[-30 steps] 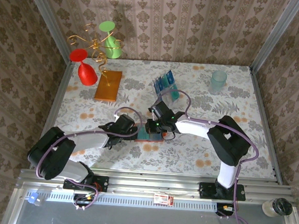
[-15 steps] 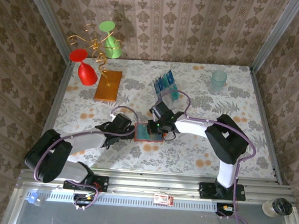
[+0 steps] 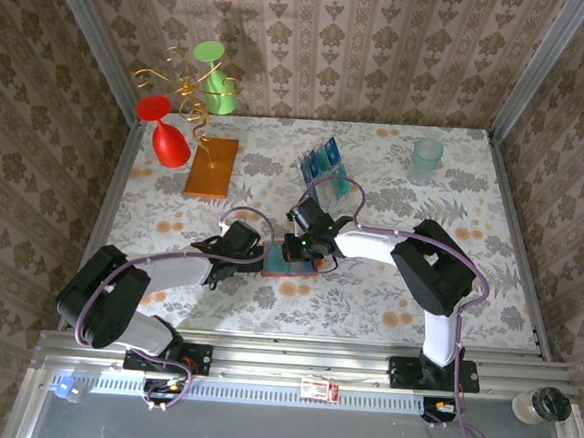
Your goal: Put the credit cards into the card holder
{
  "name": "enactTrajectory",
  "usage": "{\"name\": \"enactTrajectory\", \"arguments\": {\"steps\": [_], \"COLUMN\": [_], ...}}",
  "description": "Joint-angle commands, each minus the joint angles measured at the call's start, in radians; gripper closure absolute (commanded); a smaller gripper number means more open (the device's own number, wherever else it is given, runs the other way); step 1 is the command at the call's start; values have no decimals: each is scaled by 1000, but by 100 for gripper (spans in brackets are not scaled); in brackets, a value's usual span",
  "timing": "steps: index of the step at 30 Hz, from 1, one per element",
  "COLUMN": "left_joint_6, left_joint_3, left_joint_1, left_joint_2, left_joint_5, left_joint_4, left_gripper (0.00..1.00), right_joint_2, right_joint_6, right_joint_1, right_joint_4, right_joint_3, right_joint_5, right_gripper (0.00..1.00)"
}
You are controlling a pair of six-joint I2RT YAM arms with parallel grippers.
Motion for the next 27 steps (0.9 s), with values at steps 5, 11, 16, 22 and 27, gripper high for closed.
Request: {"name": "enactTrajectory", "arguments": {"steps": [5, 11, 16, 22, 27], "left_joint_6": [13, 13, 12, 13, 19], "left_joint_3": [-7, -8, -7, 6, 1], "left_joint_1": [5, 2, -2, 2, 32], "left_joint_2": [42, 38, 31, -49, -123], "left_joint_5": [52, 51, 52, 37, 26], "left_joint_4": [20, 23, 23, -23, -65], "left_gripper": [0, 0, 0, 0, 0], "right_joint_2": [46, 64, 87, 87, 43], "right_joint_6": [6, 19, 39, 33, 18], "right_joint_1": [23, 26, 26, 26, 20], "right_joint_4": [-31, -26, -9, -24, -43], "right_joint_3": [43, 58, 75, 90, 88], "right_joint_5": [-33, -48, -81, -81, -60], "right_gripper": [96, 95, 96, 95, 94]}}
